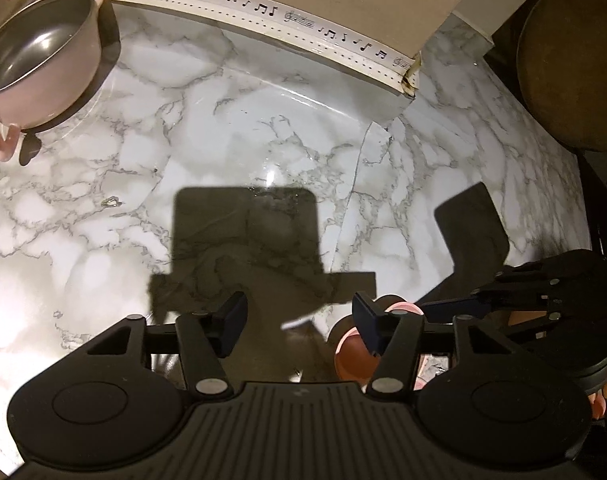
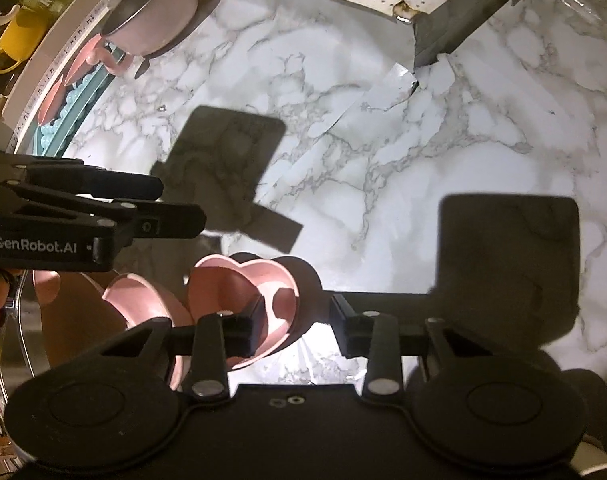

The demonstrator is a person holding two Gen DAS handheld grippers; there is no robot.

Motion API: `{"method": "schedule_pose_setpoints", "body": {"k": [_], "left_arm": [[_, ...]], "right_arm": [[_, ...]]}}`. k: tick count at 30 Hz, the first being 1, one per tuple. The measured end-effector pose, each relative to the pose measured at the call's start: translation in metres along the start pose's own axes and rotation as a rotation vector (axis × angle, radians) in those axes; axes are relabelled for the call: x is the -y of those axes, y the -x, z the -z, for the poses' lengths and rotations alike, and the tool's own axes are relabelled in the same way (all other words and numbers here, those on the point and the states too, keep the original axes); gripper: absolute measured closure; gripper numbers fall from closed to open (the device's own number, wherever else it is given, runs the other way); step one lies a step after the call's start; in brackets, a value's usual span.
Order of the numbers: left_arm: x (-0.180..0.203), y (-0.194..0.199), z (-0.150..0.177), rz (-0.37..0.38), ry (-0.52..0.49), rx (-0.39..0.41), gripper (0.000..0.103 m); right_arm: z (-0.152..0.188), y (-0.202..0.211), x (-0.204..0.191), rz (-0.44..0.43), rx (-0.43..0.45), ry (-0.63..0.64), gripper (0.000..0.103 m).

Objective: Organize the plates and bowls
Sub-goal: 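Close the right gripper on a pink heart dish rim, then carry the heart dish with the right gripper over the cream bowl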

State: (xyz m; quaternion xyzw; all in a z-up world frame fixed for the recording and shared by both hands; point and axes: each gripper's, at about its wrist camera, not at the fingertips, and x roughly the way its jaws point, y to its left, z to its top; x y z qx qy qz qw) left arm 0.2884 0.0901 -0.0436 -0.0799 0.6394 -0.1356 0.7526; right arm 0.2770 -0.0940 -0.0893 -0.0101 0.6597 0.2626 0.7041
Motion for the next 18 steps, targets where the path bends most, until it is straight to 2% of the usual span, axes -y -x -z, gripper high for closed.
{"method": "schedule_pose_setpoints", "body": {"k": [1, 6, 18], "left_arm": [[0.0, 0.0, 0.0, 0.007, -0.003, -0.001, 0.049], [0.004, 0.001, -0.001, 0.051, -0.03, -0.001, 0.049], [0.014, -0.008, -0.004, 0.07, -0.059, -0.014, 0.051]], "right_arm": [[0.0, 0.0, -0.001, -0.001, -0.01, 0.006, 0.079], [-0.003, -0.005, -0.002, 0.013, -0.018, 0.011, 0.099], [-0.019, 0.0, 0.01, 0.049, 0.052, -0.038, 0.102]]}}
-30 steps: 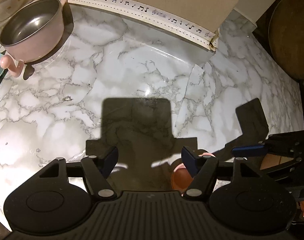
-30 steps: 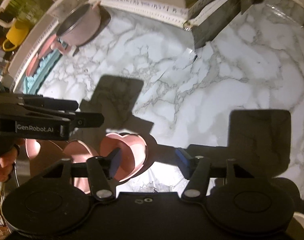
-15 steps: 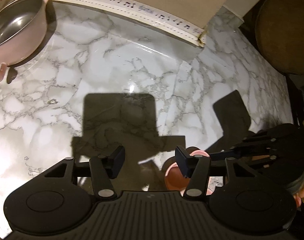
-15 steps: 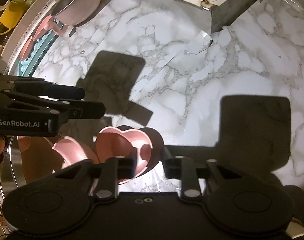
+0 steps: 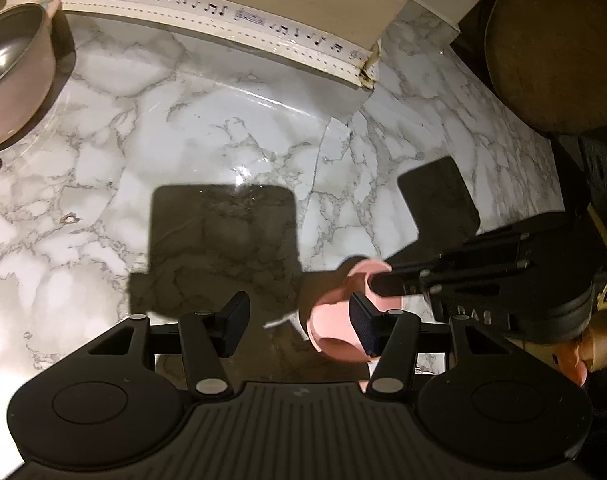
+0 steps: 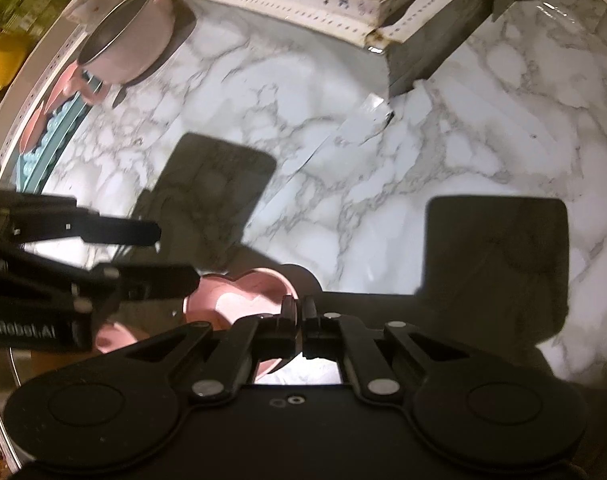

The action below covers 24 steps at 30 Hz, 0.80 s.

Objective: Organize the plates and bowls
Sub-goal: 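Carry the heart dish with the right gripper over the cream bowl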

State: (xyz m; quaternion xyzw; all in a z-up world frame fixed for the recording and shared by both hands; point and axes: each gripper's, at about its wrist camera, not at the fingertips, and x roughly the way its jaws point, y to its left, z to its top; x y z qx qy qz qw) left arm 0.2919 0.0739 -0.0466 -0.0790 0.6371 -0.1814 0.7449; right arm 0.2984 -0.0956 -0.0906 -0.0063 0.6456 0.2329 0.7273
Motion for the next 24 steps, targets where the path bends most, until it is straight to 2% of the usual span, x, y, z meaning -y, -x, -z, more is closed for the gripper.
{"method": "schedule_pose_setpoints", "body": {"k": [1, 9, 16, 24], "left_arm": [[0.001, -0.002, 0.0, 0.002, -0.004, -0.006, 0.06], [0.012, -0.009, 0.004, -0.022, -0.007, -0.013, 0.089], [0.027, 0.007, 0.01, -0.035, -0.002, 0.044, 0.09], [0.068, 0.033, 0.015, -0.049, -0.06, 0.101, 0.09]], "right_arm": [[-0.001, 0.001, 0.001, 0.004, 0.007, -0.007, 0.102], [-0.004, 0.012, 0.004, -0.012, 0.056, -0.036, 0.102], [0.003, 0.031, 0.007, -0.029, 0.104, -0.061, 0.101], [0.021, 0.073, 0.011, -0.042, 0.184, -0.075, 0.101]]}}
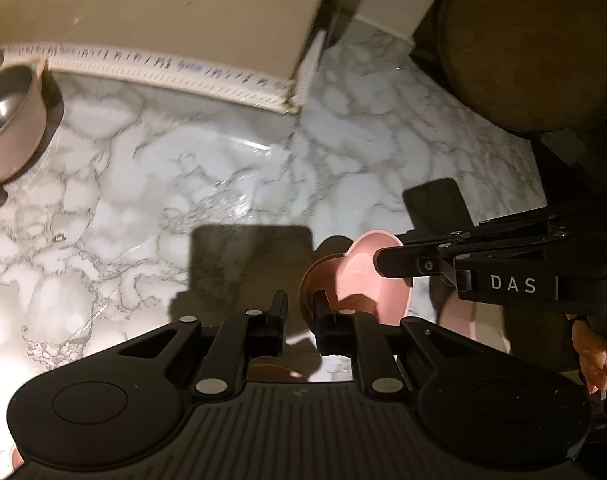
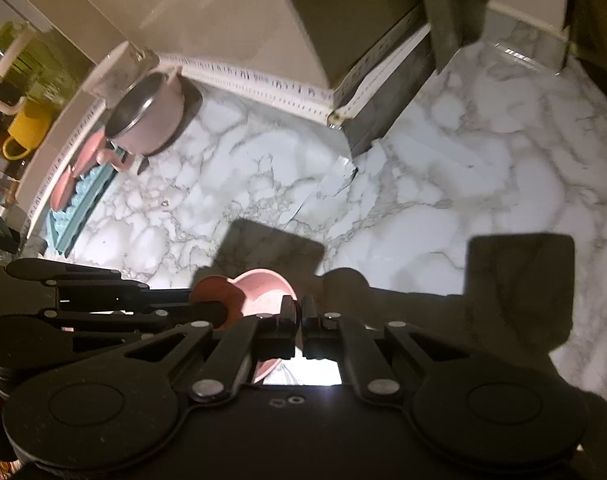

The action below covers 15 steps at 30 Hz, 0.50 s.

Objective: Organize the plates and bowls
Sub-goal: 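Carry the heart dish with the right gripper over the cream bowl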

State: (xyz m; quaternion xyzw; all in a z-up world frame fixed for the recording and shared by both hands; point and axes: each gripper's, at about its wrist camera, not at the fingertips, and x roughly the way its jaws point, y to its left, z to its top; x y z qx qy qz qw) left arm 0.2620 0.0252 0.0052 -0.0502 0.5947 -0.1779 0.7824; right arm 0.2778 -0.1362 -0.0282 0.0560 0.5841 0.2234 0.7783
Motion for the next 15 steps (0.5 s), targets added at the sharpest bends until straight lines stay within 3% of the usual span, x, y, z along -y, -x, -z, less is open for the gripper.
{"method": "schedule_pose_setpoints", "body": {"k": [15], "left_arm": [[0.09, 0.032, 0.014, 0.023, -0.18, 0.065, 0.09]], "right_arm": [[0.046, 0.08, 0.023, 0.037, 0.151, -0.052, 0.101]]}}
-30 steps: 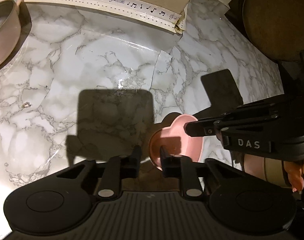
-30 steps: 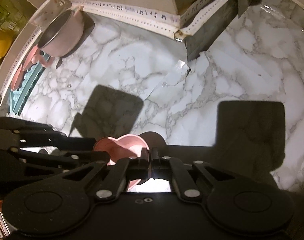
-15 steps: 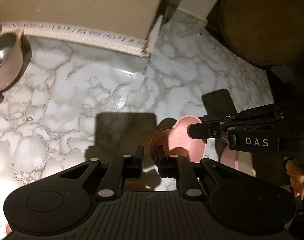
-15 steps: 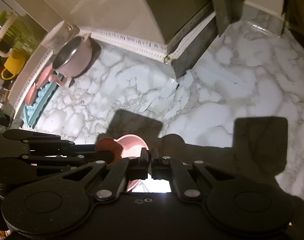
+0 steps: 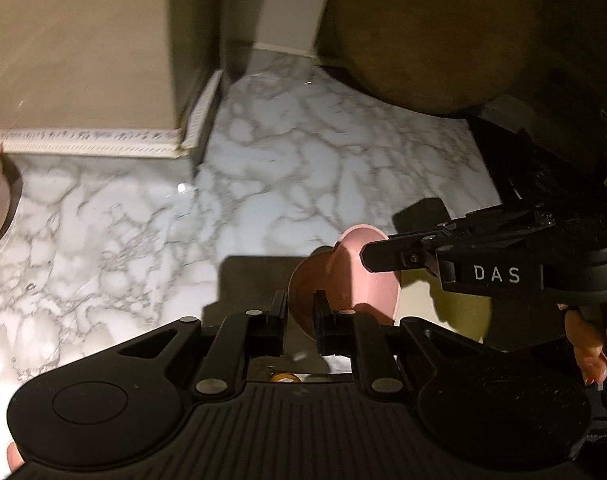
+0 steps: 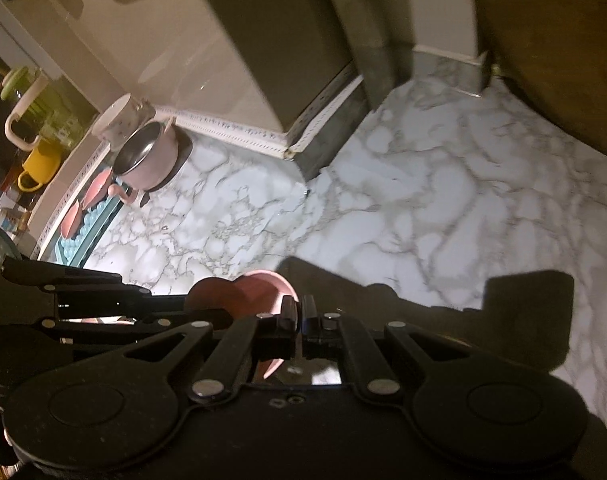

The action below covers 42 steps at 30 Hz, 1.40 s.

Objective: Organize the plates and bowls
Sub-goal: 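Carry the heart dish with the right gripper over the cream bowl, then lower the heart dish into the cream bowl and open the right gripper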

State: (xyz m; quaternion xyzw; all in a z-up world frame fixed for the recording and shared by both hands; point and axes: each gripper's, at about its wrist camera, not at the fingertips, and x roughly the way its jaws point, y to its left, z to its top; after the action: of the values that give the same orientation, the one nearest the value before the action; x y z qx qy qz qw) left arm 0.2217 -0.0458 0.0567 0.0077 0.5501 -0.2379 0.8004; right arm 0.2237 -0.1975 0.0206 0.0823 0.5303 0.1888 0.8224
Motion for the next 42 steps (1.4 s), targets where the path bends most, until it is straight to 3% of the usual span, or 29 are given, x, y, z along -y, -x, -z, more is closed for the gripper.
{"method": "schedule_pose_setpoints", "body": {"k": [10, 21, 27, 36, 42], "left_arm": [[0.054, -0.003, 0.004, 0.036, -0.1, -0.003, 0.09], [0.1, -0.04, 0.007, 0.024, -0.179, -0.059, 0.09], [0.109, -0.057, 0.01, 0.003, -0.199, -0.093, 0.09], [0.108, -0.075, 0.012, -0.029, -0.2, -0.128, 0.09], [0.106, -0.08, 0.012, -0.03, -0.189, -0.141, 0.09]], "right_arm": [[0.028, 0.043, 0.032, 0.034, 0.067, -0.062, 0.101], [0.06, 0.054, 0.074, 0.08, 0.069, -0.154, 0.101], [0.071, 0.042, 0.09, 0.1, 0.041, -0.18, 0.1], [0.071, 0.029, 0.09, 0.092, 0.01, -0.149, 0.088], [0.068, 0.026, 0.089, 0.099, 0.005, -0.132, 0.085]]}}
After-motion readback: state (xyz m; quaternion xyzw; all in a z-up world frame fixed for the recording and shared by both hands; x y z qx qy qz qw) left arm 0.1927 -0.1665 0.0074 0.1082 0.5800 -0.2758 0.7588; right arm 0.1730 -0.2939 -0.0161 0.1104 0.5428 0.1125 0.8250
